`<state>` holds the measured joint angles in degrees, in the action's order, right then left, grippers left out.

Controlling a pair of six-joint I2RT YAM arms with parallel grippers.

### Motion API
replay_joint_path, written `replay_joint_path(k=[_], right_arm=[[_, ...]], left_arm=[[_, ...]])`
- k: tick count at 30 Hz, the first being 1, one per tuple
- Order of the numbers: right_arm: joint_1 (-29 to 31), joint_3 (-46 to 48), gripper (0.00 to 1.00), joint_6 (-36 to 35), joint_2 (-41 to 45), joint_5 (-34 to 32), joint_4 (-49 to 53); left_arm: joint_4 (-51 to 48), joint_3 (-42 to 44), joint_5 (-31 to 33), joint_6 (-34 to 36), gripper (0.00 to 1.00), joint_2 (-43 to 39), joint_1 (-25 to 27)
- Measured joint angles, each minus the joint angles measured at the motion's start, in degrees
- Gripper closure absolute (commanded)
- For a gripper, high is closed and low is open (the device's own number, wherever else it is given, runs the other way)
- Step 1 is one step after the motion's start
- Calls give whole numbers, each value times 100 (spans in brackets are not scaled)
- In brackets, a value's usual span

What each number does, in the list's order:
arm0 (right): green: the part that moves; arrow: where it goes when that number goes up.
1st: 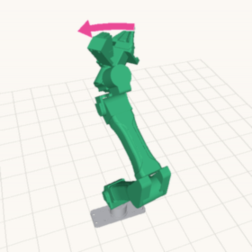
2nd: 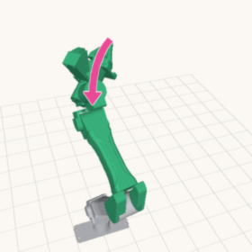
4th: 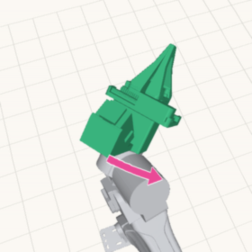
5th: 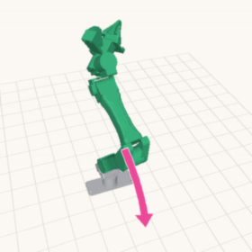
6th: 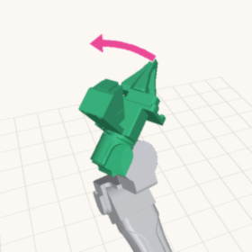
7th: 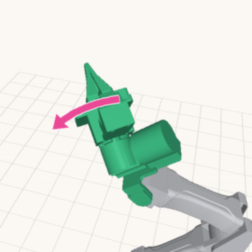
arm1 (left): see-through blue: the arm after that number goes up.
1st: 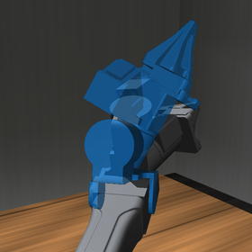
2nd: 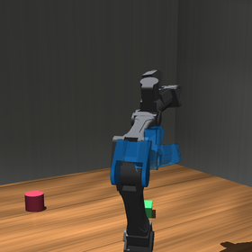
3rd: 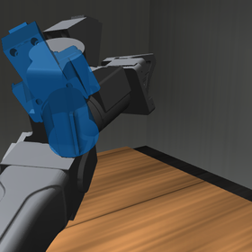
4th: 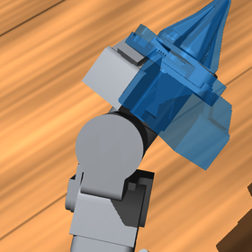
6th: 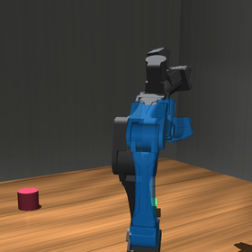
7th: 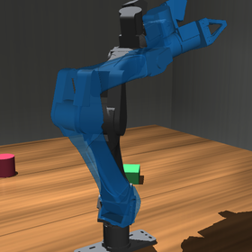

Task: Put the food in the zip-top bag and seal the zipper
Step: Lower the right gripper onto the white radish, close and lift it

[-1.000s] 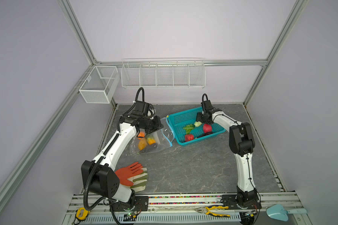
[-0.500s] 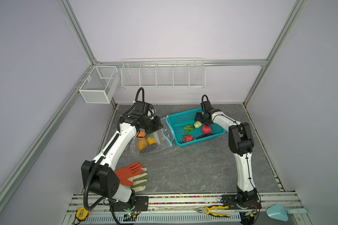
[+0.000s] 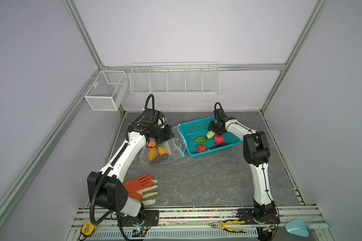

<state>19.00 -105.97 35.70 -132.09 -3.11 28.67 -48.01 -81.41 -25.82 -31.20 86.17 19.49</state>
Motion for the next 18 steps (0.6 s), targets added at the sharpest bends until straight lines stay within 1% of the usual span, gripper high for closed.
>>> replay_joint_path(k=[8, 18], right_arm=[[-9, 83, 47, 2, 138, 229, 7], [-157, 153, 53, 0, 660, 699, -24]], left_arm=[[13, 0, -22, 0, 100, 0, 0], [44, 35, -28, -2, 100, 4, 0]])
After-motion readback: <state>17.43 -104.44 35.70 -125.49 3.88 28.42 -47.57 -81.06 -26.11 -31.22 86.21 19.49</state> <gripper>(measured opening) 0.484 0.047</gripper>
